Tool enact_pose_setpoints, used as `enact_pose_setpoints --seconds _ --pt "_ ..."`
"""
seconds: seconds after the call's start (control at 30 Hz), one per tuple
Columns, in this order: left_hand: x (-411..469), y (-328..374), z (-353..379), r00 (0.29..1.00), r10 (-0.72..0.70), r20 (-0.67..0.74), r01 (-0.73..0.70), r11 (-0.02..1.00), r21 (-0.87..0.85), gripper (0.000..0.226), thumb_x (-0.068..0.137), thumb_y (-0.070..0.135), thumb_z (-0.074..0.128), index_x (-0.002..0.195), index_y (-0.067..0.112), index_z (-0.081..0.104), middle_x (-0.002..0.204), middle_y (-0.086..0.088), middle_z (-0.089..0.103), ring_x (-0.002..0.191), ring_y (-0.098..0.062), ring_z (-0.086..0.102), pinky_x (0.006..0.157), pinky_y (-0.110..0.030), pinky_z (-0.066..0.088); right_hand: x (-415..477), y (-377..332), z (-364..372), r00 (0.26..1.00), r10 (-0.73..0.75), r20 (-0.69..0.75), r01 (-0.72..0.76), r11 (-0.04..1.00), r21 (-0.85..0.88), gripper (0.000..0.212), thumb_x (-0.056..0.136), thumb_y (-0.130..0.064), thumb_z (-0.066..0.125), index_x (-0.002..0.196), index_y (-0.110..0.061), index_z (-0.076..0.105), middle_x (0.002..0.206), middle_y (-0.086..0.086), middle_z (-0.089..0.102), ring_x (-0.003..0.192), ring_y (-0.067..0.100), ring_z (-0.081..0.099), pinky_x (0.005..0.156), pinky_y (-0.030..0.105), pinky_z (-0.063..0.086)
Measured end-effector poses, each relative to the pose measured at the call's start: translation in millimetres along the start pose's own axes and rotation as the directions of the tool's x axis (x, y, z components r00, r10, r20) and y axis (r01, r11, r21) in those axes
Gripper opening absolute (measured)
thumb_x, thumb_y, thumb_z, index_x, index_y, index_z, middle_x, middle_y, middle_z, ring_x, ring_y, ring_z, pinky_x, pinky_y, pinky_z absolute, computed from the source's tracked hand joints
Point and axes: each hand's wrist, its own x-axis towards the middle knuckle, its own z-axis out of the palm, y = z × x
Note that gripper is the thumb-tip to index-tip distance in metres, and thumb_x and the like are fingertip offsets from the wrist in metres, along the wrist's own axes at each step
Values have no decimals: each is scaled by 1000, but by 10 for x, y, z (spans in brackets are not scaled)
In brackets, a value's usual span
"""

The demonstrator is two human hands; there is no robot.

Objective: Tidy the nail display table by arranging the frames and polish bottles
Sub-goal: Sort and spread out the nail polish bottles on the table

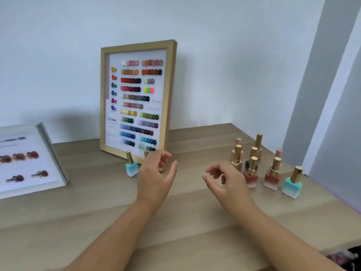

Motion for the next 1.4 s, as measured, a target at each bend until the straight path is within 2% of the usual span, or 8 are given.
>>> enact_pose_setpoints --seconds 0.17,0.27,0.37,0.63,0.77,0.93,1.1,1.4 --pt "-15 -660 -562 964 -250 -95 263 952 156 24 77 22 70 93 28 53 87 9 52 83 -5 49 69 -14 35 253 -206 748 972 26 234 -41 997 59 25 80 -29 69 103 -28 60 96 -15 59 89 -1 54 69 11 40" --pt "-25 -991 -650 887 -460 -29 458 870 183 40 76 28 73 110 20 53 104 3 53 97 -13 51 82 -24 39 370 -261 1112 966 33 256 -54 996 77 36 78 -30 71 112 -23 60 99 -14 58 89 1 54 68 7 38" --pt "-11 -1178 -586 832 -552 63 530 823 203 60 74 37 74 123 13 50 118 -3 54 106 -15 52 91 -27 42 445 -290 1426 972 84 220 -102 992 73 41 74 -32 75 110 -18 61 95 -8 60 83 5 55 69 7 39" --pt "208 -1339 -444 830 -549 96 529 830 176 38 75 37 73 106 21 59 94 8 61 85 -7 57 74 -21 45 566 -351 1754 968 247 49 -244 968 -54 35 70 -49 72 77 -19 55 80 -2 59 75 15 56 64 27 44" --pt "223 -1349 -434 838 -535 101 517 841 160 18 75 32 74 86 25 61 78 11 63 72 -4 57 66 -19 45 594 -377 1797 965 257 48 -252 963 -93 29 74 -43 70 73 -17 56 76 -1 60 73 17 56 60 25 41" --pt "190 -1284 -494 848 -519 108 510 854 104 15 76 26 74 83 27 60 77 13 62 73 -1 58 65 -15 43 536 -399 1708 971 228 71 -226 974 -32 23 75 -34 68 72 -14 58 72 0 61 69 16 55 57 25 41" --pt "49 -1114 -637 880 -452 147 455 890 17 20 76 25 73 83 36 59 81 15 64 75 4 59 64 -9 46 305 -325 1309 977 188 100 -193 980 47 19 73 -33 70 66 -23 56 61 -7 58 57 5 52 49 13 40" --pt "-23 -313 -5 915 -224 337 280 952 -126 17 75 26 74 85 33 63 78 17 65 75 9 59 65 -7 45 -106 -5 175 986 167 14 -167 986 17 14 73 -26 72 67 -24 59 58 -4 58 56 4 52 51 17 43"
